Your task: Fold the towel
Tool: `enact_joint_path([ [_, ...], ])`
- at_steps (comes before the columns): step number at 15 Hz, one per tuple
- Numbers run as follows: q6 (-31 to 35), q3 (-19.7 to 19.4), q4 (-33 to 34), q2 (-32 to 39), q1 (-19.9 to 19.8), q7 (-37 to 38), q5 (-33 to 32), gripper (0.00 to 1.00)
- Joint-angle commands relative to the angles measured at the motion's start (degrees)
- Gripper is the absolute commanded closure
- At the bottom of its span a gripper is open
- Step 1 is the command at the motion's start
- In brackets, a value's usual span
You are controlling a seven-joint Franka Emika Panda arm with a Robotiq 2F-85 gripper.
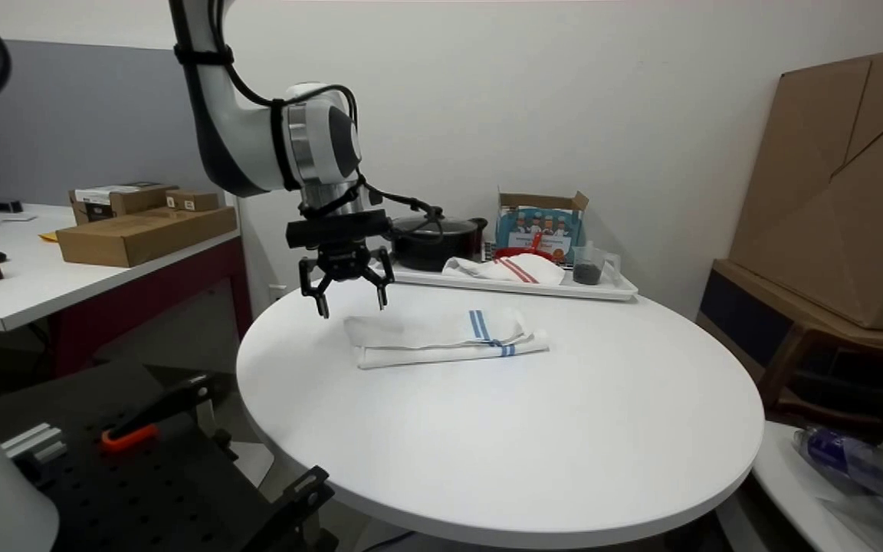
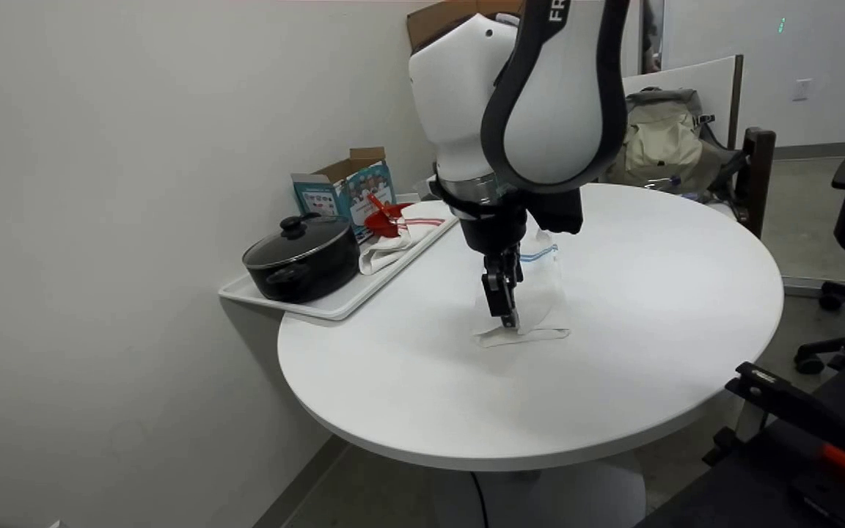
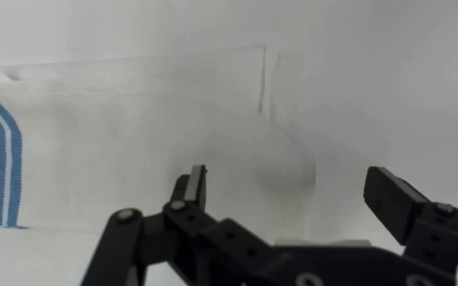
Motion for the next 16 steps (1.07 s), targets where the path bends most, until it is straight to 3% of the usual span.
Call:
enact_joint_path([
  [1, 3.32, -3.59, -1.10, -0.09, 3.47, 4.54, -4.83, 0.00],
  [11, 7.76, -16.64, 3.74, 6.99, 15.59, 20.60, -20.10, 0.00],
  [16, 7.74, -18.33, 5.51, 10.90, 18.10, 24.02, -21.15, 0.00],
])
